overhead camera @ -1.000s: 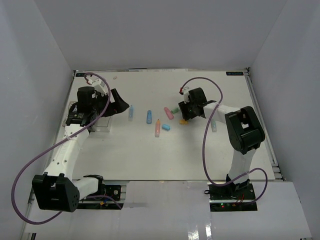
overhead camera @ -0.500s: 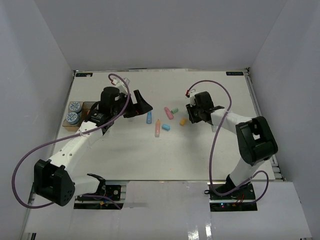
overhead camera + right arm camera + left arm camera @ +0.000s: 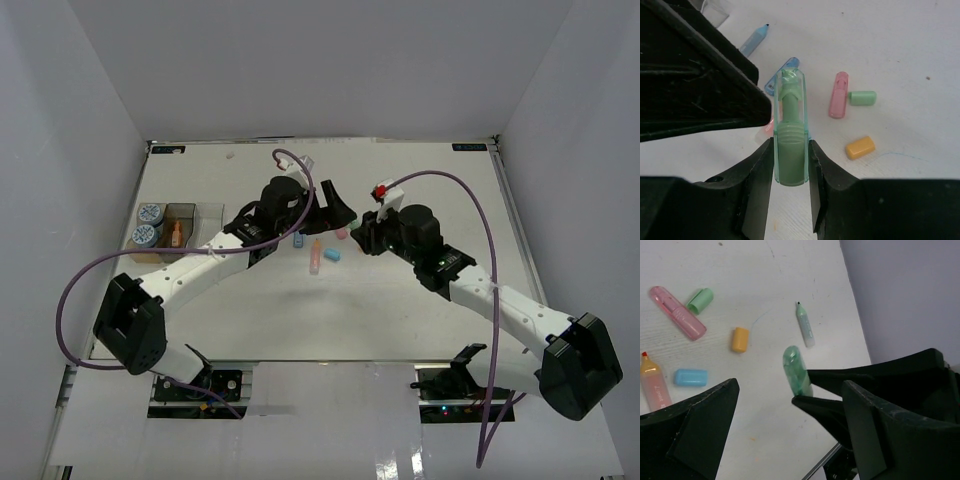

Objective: Sort the stationery into containers
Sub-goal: Place the pen in the storage box.

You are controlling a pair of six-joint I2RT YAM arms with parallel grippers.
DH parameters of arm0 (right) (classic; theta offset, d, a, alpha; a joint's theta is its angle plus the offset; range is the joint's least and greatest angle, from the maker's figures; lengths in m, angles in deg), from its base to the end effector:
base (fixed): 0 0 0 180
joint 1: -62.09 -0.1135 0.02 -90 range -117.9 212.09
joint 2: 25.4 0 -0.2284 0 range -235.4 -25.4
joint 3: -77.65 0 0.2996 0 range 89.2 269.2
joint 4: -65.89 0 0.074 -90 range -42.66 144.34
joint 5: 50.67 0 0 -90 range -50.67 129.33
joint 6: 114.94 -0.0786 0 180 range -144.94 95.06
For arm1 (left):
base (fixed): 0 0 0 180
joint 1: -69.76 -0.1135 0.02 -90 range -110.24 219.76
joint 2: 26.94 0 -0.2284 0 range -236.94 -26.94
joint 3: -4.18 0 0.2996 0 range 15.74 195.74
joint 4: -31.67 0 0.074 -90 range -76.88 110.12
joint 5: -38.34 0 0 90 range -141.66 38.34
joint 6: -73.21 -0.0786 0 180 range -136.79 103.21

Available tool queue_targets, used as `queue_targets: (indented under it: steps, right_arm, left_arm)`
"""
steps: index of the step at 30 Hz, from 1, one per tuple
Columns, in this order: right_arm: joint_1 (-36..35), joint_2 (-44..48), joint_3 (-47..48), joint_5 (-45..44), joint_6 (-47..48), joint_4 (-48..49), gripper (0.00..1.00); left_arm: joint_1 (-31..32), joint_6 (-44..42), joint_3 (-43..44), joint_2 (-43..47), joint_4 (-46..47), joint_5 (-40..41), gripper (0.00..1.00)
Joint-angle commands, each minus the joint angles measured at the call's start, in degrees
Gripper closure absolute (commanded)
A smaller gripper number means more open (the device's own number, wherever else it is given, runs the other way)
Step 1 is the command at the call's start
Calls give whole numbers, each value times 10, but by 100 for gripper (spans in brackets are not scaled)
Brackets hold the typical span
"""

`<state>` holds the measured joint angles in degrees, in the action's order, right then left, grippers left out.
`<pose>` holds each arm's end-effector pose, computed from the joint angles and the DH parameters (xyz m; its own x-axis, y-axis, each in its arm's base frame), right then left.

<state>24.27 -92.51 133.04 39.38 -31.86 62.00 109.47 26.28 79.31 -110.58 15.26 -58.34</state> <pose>0.2934 0.2278 0.2220 -0.2850 -0.0687 -0.9561 -0.5838 0.8036 0.1163 0.3241 -0.2811 0.2321 -0.7256 -0.2791 -0.6290 0.3015 0.6928 -0.6551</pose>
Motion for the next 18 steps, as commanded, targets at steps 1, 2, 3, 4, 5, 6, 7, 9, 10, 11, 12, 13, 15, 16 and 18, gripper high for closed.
queue_targets:
  steps: [1, 2, 3, 4, 5, 6, 7, 9, 10, 11, 12, 13, 15, 16, 18]
  right_arm:
    - [-14, 22, -18, 15, -42, 69, 71]
    - [-18, 23, -19, 16, -45, 70, 71]
    - [-21, 22, -19, 14, -47, 70, 71]
    - [-23, 23, -21, 14, -48, 72, 71]
    - [-26, 23, -23, 15, -50, 76, 71]
    - [-28, 24, -24, 15, -52, 81, 71]
    - [-30, 25, -26, 15, -53, 83, 71]
    - [-32, 26, -28, 14, -57, 87, 71]
    - [-33, 27, -30, 13, -58, 89, 71]
    - [-32, 29, -31, 10, -59, 94, 71]
    - [-33, 30, -31, 9, -60, 95, 71]
    - [-34, 30, -32, 8, -61, 96, 71]
    - [-33, 32, -32, 8, -62, 99, 71]
    - [-33, 31, -32, 8, -62, 101, 71]
    - [-33, 30, -31, 9, -64, 102, 70]
  left_arm:
    - [19, 8, 24, 6, 35, 52, 6]
    - [24, 10, 23, 6, 42, 58, 8]
    - [27, 10, 22, 4, 44, 58, 10]
    - [28, 11, 22, 0, 44, 74, 12]
    - [32, 11, 23, -5, 43, 78, 15]
    - [33, 11, 24, -7, 43, 78, 20]
    - [34, 14, 26, -11, 43, 78, 22]
    - [40, 14, 26, -16, 44, 79, 30]
    - [42, 16, 25, -19, 42, 80, 36]
    - [43, 17, 25, -20, 41, 81, 40]
    - [44, 18, 24, -20, 40, 81, 43]
    - [45, 19, 22, -21, 37, 80, 50]
    - [45, 19, 21, -21, 34, 79, 59]
    - [45, 19, 20, -21, 30, 80, 69]
    - [45, 16, 18, -15, 25, 87, 84]
